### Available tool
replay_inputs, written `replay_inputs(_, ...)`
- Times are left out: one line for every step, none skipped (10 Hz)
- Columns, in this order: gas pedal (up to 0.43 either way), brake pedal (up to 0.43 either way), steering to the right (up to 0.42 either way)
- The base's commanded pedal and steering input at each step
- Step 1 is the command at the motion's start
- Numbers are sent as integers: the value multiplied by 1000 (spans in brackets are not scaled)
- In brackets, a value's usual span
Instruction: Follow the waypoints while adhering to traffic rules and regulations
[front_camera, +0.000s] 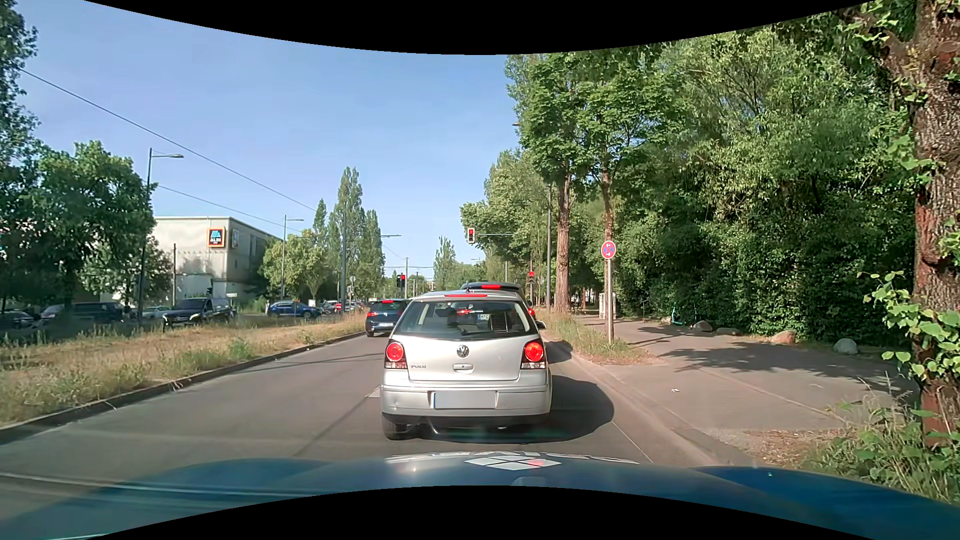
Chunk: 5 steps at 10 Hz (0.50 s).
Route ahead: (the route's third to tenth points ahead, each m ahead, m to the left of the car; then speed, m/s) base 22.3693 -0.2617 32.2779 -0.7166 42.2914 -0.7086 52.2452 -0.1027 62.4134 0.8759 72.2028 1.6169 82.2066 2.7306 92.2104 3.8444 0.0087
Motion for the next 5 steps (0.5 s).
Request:
replay_inputs(0,250,-7)
replay_inputs(0,250,-7)
replay_inputs(0,250,-7)
replay_inputs(0,250,-7)
replay_inputs(0,250,-7)
